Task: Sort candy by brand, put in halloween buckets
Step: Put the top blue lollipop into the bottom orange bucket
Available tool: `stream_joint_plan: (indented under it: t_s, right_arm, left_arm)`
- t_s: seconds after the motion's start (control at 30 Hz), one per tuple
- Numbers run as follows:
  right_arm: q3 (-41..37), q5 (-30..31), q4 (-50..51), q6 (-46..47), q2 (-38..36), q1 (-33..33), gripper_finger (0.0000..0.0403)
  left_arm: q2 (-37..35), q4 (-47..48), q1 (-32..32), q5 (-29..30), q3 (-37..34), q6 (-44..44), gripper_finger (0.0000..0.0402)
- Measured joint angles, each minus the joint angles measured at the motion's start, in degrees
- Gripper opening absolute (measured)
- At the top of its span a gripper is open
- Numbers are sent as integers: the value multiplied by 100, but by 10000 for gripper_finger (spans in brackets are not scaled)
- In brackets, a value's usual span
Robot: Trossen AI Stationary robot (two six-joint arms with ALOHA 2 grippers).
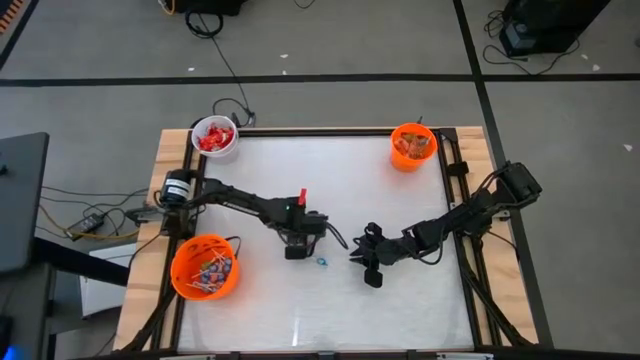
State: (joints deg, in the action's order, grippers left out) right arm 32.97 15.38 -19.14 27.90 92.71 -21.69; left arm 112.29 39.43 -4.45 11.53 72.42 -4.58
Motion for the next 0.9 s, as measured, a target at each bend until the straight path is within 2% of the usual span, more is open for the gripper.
stream_joint_plan:
  t_s: [0.13, 0.3, 0.4, 0.57, 0.8, 0.9]
  right_arm:
    - [0, 7, -44, -10, 0, -2, 83]
    - [0, 17, -74, -101, 0, 12, 83]
    - [1, 120, -95, -109, 0, 13, 83]
    - [1, 195, -96, -109, 0, 15, 83]
    - [0, 195, -93, -111, 2, 15, 83]
    - [0, 192, -93, -110, 2, 15, 83]
  left_arm:
    - [-1, -148, 12, 58, -156, -190, 92]
    - [-139, 106, -30, 79, -22, -507, 67]
    - [-235, 67, -70, 289, 42, -589, 63]
    - [-283, -5, -83, 945, 140, -559, 71]
    - [-283, -188, -37, 942, -7, -415, 99]
    - [-275, -283, -24, 582, -105, -94, 109]
